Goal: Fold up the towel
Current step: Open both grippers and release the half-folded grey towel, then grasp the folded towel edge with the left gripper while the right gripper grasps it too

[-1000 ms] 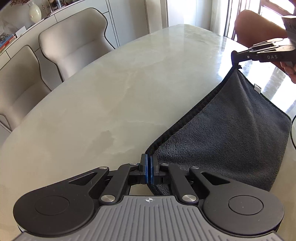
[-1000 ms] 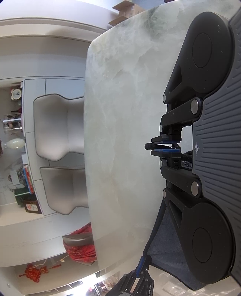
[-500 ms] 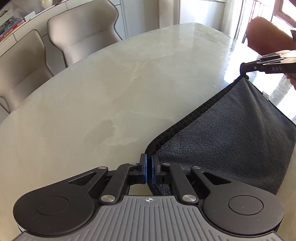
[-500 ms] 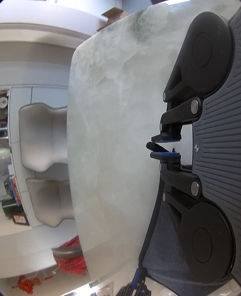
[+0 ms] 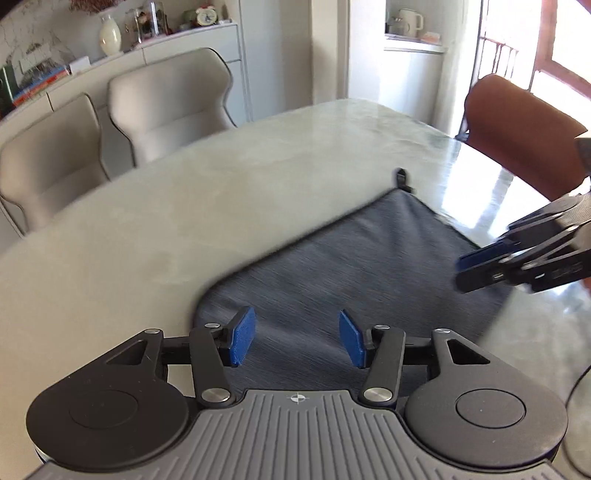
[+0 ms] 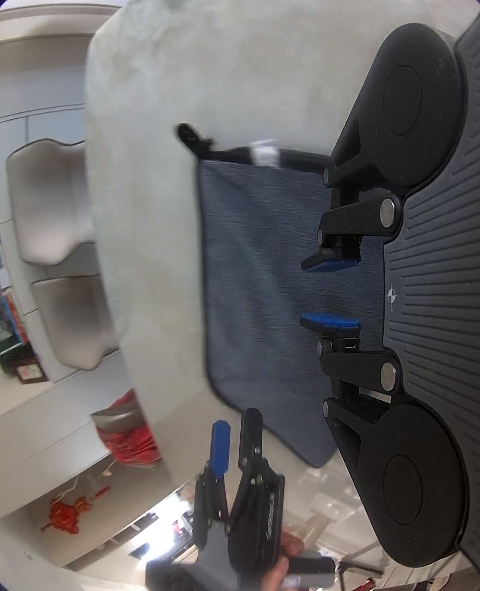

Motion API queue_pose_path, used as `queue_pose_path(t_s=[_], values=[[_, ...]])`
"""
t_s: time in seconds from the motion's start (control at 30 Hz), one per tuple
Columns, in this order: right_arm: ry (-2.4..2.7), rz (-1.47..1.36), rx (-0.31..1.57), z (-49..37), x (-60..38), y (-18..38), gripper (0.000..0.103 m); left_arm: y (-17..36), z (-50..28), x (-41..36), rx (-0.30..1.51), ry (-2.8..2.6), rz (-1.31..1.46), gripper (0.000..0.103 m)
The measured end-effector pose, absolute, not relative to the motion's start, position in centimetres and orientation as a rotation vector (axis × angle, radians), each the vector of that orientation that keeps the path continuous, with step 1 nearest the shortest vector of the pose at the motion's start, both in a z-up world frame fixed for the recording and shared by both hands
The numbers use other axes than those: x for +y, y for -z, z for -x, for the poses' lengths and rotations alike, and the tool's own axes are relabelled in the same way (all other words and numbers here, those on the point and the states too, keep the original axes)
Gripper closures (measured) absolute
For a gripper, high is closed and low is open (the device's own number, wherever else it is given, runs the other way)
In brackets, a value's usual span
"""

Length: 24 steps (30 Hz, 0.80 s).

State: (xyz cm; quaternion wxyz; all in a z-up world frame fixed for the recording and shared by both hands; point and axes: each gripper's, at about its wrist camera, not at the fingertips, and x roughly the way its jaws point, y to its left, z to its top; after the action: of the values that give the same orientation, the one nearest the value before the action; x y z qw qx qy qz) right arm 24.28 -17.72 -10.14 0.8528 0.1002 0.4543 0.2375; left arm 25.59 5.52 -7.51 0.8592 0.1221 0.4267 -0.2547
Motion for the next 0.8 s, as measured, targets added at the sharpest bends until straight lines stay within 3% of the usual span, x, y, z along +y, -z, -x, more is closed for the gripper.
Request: queue_pose_path(t_s=[0.17,0.43,0.57,0.8], values=[[-0.430,-0.281,0.991,-22.9,-19.6,11.0,0.078,10.3,-23.9,6.2,1.018,0.502,-0.191,0.049],[-0.329,-0.199,1.009,-21.5,-21.0,10.0,0.077,10.2,-22.7,9.7,1.025,0.333,-0.096,0.048],[-0.318,-0.104,0.981,-20.6,-19.4,9.1,0.064,9.8,-21.5,13.0,1.026,0.169,0.184,0.038],[-0.336,-0.057,0.977,-19.8,-18.2,8.8,0.063,11.6,-21.4,17.4,1.060,0.095,0.675,0.035]])
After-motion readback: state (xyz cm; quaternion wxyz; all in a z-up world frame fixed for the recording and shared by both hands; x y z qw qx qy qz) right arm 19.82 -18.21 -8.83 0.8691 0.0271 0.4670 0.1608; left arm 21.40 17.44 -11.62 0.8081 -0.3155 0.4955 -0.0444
